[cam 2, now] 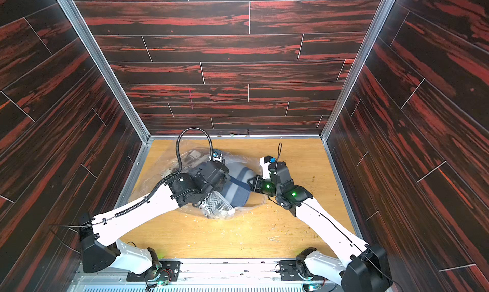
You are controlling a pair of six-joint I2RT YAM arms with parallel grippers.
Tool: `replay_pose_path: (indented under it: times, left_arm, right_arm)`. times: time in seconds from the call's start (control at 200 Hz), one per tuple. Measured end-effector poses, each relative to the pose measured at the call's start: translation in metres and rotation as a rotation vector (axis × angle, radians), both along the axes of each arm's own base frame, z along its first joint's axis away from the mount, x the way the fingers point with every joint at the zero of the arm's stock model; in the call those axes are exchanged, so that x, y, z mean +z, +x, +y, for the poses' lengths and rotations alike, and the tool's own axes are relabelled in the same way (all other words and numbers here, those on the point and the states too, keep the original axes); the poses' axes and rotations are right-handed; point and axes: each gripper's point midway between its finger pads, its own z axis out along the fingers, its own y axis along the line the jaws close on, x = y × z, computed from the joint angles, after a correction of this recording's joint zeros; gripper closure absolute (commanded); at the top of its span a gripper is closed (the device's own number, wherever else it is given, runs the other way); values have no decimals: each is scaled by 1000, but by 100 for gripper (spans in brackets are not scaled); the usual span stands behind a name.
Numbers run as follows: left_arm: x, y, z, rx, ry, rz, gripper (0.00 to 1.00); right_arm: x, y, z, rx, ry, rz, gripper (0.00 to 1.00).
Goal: Take the scarf out of the vacuum bag
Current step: Take out the scarf from the vacuum bag.
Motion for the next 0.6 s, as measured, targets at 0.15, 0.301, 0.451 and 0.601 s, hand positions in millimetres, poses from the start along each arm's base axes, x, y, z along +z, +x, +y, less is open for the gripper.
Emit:
replay_pose_path:
  times: [0.15, 0.301, 0.451, 0.601]
  left_arm:
    - [-4, 1, -2, -9, 16, 6, 100]
    - [-10, 5, -6, -13, 38, 14, 100]
    - [-17, 18, -11, 2, 59, 30, 100]
    - [-23, 30, -13, 20, 67, 44, 100]
  right_arm:
    - [-23, -6, -23, -12, -130, 106, 100]
    - [-31, -2, -46, -39, -272, 175, 100]
    - [-44, -5, -65, -47, -426, 246, 100]
    - [-60, -7, -91, -75, -606, 320, 100]
